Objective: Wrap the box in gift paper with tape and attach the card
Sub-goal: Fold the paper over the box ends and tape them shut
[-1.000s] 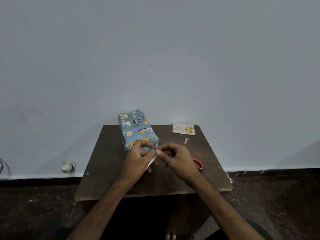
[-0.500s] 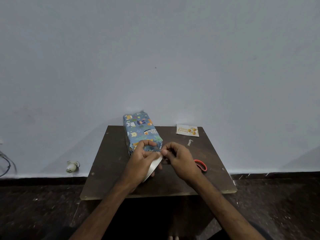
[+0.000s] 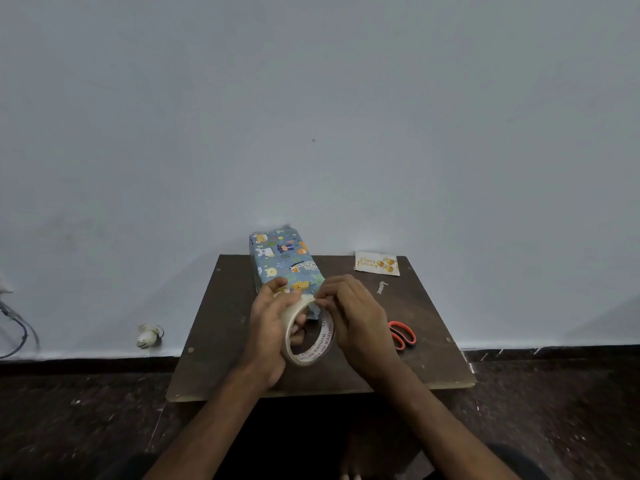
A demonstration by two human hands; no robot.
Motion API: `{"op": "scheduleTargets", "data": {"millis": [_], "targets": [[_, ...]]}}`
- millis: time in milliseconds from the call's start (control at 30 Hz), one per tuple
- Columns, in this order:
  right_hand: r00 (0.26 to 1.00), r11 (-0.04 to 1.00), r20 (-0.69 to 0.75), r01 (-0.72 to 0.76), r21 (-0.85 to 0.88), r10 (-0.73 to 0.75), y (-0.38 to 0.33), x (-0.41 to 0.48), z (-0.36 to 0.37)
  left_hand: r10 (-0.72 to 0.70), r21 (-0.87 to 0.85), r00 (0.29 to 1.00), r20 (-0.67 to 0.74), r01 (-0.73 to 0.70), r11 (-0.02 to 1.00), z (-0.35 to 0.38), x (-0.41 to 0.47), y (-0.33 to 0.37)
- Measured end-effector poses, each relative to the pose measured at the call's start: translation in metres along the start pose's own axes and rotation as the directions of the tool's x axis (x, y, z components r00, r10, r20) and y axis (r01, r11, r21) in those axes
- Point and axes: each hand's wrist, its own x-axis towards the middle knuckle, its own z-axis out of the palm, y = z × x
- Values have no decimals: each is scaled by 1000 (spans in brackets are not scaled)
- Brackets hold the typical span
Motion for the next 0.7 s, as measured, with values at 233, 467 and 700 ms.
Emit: {"op": "scheduleTargets", "data": {"millis": [233,467,700], "targets": [[942,945,170,308,-112,-288,-10,-16,-5,-38,-341,999,26,44,939,-1,6,10],[992,916,7,121,-383,-128,48,-21,-42,555,499,812,183,-563,659,-9,9,21],[765,629,229,-277,-726,602,113,-30,-70,492,821,797,349,-514,250,-80,43,32]]}}
